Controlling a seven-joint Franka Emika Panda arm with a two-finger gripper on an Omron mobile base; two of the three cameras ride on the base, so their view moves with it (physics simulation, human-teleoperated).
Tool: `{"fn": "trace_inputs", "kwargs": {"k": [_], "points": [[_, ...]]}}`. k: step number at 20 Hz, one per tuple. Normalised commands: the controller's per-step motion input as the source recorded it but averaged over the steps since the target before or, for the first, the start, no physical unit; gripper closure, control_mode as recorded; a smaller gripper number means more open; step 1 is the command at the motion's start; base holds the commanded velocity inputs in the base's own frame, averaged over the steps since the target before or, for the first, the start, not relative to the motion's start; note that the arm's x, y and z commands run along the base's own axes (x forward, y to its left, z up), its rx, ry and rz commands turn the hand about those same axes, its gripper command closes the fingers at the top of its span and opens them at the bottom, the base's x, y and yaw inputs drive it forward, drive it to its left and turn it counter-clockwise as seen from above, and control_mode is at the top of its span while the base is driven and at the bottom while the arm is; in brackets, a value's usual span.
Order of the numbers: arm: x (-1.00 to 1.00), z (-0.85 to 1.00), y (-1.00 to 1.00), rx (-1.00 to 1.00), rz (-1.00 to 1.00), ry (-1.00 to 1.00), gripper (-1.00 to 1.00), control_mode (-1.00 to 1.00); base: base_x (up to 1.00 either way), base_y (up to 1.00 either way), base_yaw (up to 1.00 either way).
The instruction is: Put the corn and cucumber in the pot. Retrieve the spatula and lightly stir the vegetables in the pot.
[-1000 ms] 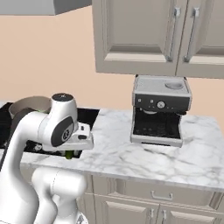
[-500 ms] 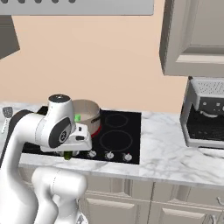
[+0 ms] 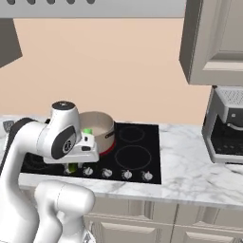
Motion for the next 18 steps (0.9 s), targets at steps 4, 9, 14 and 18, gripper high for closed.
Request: {"fn": "trace_inputs", "kwargs": {"k": [4, 9, 14, 18], "points": [[0.84, 0.23, 0.55, -0.11, 0.04, 0.0, 1.0, -1.0, 0.0, 0.0, 0.0], [1.0, 0.15, 0.45, -0.11, 0.09, 0.0, 1.0, -1.0, 0.0, 0.0, 0.0], [1.0, 0.12, -0.02, -0.02, -0.01, 0.0, 1.0, -1.0, 0.0, 0.0, 0.0], [0.83, 0.11, -0.11, 0.16, -0.02, -0.01, 1.0, -1.0, 0.0, 0.0, 0.0]]}}
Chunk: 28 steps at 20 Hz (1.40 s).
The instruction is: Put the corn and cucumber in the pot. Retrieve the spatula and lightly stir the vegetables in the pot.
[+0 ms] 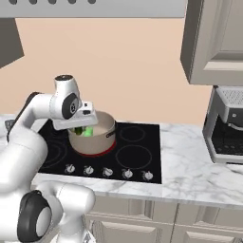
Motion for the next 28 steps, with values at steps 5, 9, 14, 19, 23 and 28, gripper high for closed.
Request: {"fn": "trace_inputs", "kwargs": {"k": [5, 9, 14, 19, 23, 28], "points": [[0.81, 0.09, -0.03, 0.17, 0.0, 0.01, 1.0, -1.0, 0.0, 0.0, 0.0], [0.81, 0.1, 0.0, -0.03, 0.0, 0.27, 1.0, -1.0, 0.0, 0.0, 0.0], [0.27, -0.66, 0.02, -0.01, 0.0, 0.04, 1.0, -1.0, 0.0, 0.0, 0.0], [0.16, -0.58, 0.09, 0.0, 0.0, -0.03, 1.0, -1.0, 0.0, 0.0, 0.0], [0.0, -0.26, 0.05, 0.0, 0.0, -0.01, 1.0, -1.0, 0.0, 0.0, 0.0], [0.0, -0.36, 0.01, 0.0, 0.0, 0.0, 1.0, -1.0, 0.0, 0.0, 0.0]]}}
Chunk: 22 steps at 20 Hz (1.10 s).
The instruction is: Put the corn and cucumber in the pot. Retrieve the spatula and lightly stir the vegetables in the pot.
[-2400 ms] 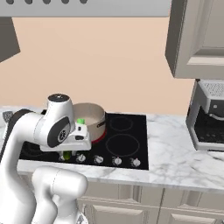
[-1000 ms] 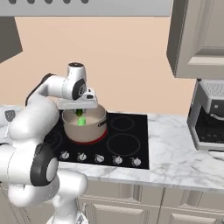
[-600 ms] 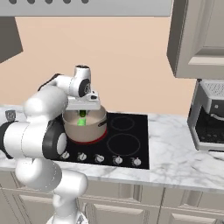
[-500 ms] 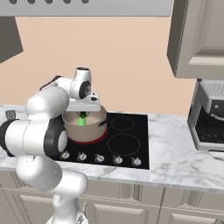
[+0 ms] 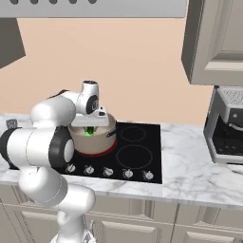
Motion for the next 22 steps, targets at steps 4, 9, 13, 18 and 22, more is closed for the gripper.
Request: {"fn": "trace_inputs", "kwargs": {"k": [4, 9, 13, 18, 22], "points": [[0.0, -0.08, 0.01, 0.0, 0.0, 0.0, 1.0, -1.0, 0.0, 0.0, 0.0], [0.0, 0.0, 0.0, 0.0, 0.0, 0.0, -1.0, -1.0, 0.0, 0.0, 0.0], [0.0, 0.0, 0.0, 0.0, 0.0, 0.0, -1.0, -1.0, 0.0, 0.0, 0.0], [0.0, 0.09, 0.02, 0.0, 0.0, 0.0, -1.0, -1.0, 0.0, 0.0, 0.0], [-0.27, 0.42, 0.03, 0.0, 0.0, -0.01, -1.0, -1.0, 0.0, 0.0, 0.0]]}}
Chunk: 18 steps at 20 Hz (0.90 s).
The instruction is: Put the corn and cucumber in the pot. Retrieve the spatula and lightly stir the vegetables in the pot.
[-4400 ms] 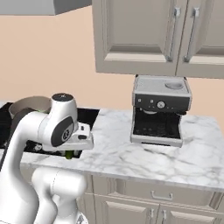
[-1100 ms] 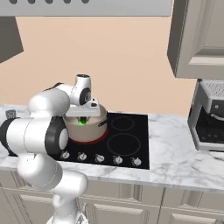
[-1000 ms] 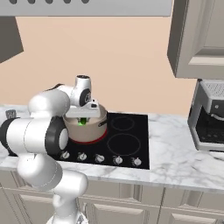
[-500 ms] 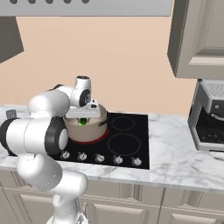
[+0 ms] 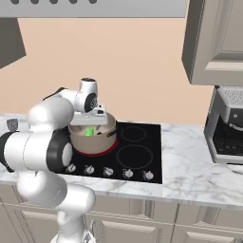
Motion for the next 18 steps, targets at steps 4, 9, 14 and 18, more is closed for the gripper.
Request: {"fn": "trace_inputs", "kwargs": {"k": [4, 9, 14, 18], "points": [[-0.96, 0.41, 0.02, 0.0, 0.0, -0.09, -1.0, -1.0, 0.0, 0.0, 0.0], [-1.0, 0.0, 0.0, 0.0, 0.0, -0.1, -1.0, -1.0, 0.0, 0.0, 0.0], [-1.0, -0.11, 0.03, 0.0, 0.0, -0.11, -1.0, -1.0, 0.0, 0.0, 0.0], [-0.31, 0.0, 0.08, 0.0, 0.04, -0.02, -1.0, -1.0, 0.0, 0.0, 0.0]]}}
